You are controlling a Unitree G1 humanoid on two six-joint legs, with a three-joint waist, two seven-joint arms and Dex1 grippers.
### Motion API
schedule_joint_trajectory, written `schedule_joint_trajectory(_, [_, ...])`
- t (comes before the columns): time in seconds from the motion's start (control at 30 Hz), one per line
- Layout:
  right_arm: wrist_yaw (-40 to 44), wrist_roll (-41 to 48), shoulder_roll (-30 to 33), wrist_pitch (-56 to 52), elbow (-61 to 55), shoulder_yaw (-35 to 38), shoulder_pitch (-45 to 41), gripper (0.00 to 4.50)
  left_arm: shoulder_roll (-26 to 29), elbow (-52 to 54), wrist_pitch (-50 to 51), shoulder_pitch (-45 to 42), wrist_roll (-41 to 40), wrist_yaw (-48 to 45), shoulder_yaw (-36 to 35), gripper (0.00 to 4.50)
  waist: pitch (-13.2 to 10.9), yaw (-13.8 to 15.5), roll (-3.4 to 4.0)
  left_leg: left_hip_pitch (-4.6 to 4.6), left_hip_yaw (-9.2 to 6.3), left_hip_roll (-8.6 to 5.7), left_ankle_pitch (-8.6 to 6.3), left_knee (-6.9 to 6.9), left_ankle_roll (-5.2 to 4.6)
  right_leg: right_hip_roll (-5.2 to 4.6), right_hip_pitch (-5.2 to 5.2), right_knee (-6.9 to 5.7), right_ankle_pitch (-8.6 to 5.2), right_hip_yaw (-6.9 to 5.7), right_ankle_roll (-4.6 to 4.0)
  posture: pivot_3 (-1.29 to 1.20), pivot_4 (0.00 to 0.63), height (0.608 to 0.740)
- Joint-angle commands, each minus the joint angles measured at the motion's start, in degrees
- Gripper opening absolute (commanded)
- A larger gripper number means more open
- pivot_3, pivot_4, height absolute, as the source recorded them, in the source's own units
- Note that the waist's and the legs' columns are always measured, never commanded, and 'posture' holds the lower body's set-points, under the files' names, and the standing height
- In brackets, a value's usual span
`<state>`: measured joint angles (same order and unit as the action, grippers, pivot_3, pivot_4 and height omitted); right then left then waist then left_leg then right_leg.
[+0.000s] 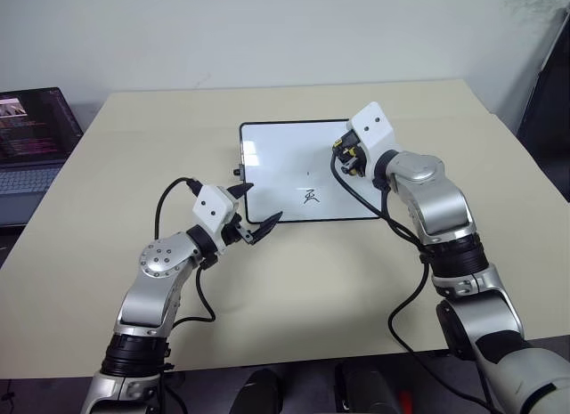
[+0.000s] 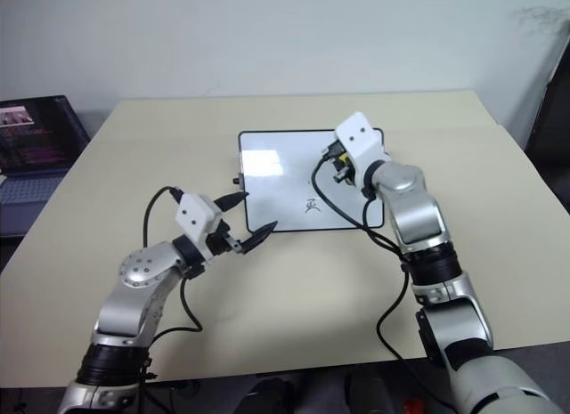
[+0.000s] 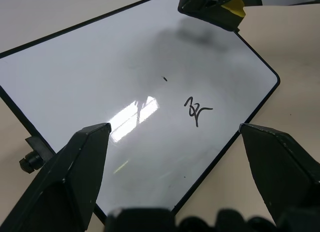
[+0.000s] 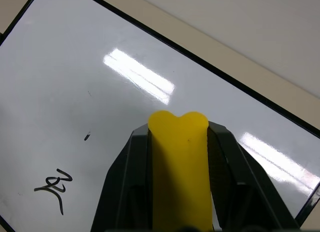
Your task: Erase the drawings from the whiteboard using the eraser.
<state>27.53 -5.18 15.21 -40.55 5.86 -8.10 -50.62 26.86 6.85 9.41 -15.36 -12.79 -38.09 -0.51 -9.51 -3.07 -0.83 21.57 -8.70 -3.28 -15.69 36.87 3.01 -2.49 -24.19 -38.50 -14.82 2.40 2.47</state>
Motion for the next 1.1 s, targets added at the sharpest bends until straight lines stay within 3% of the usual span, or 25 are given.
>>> schedule_joint_trajectory(0.03, [-0.2, 0.9, 0.0, 0.9, -2.4, 0.2, -1.2, 1.13, 0.7, 2.6, -0.5, -0.6, -0.5, 0.2, -1.3, 4.5, 0.0, 0.0, 0.0, 0.0, 0.0, 0.0, 0.0, 0.0, 0.0, 0.0, 0.0, 0.0, 0.0, 0.0, 0.0, 0.0, 0.15, 0.74])
schedule_joint_trajectory(0.27, [-1.9, -0.3, -1.6, 6.2, 1.4, -1.4, -2.7, 1.13, 0.0, 2.3, -0.9, -0.8, -0.3, 0.4, -0.8, 4.5, 0.0, -0.1, 0.0, 0.0, 0.01, 0.0, 0.0, 0.0, 0.0, 0.0, 0.0, -0.01, 0.0, 0.0, 0.0, 0.0, 0.15, 0.74])
schedule_joint_trajectory(0.57, [-6.5, -2.6, -8.4, 21.1, 21.0, -4.8, -8.9, 1.13, 0.4, 1.2, -1.7, -2.2, 0.1, 0.1, -0.9, 4.5, 0.0, -0.2, 0.0, -0.1, 0.12, 0.0, 0.0, 0.01, 0.01, 0.07, 0.02, -0.06, 0.01, 0.06, -0.01, 0.0, 0.15, 0.74])
schedule_joint_trajectory(1.1, [-6.2, -8.7, -8.0, 29.8, 34.2, -9.2, -10.0, 1.13, 1.0, 4.3, -1.2, 1.3, 0.1, 2.1, -2.7, 4.5, 0.0, -0.2, -0.01, -0.17, 0.12, 0.01, 0.0, 0.06, 0.0, 0.18, 0.08, -0.15, 0.01, 0.09, -0.01, 0.0, 0.15, 0.74])
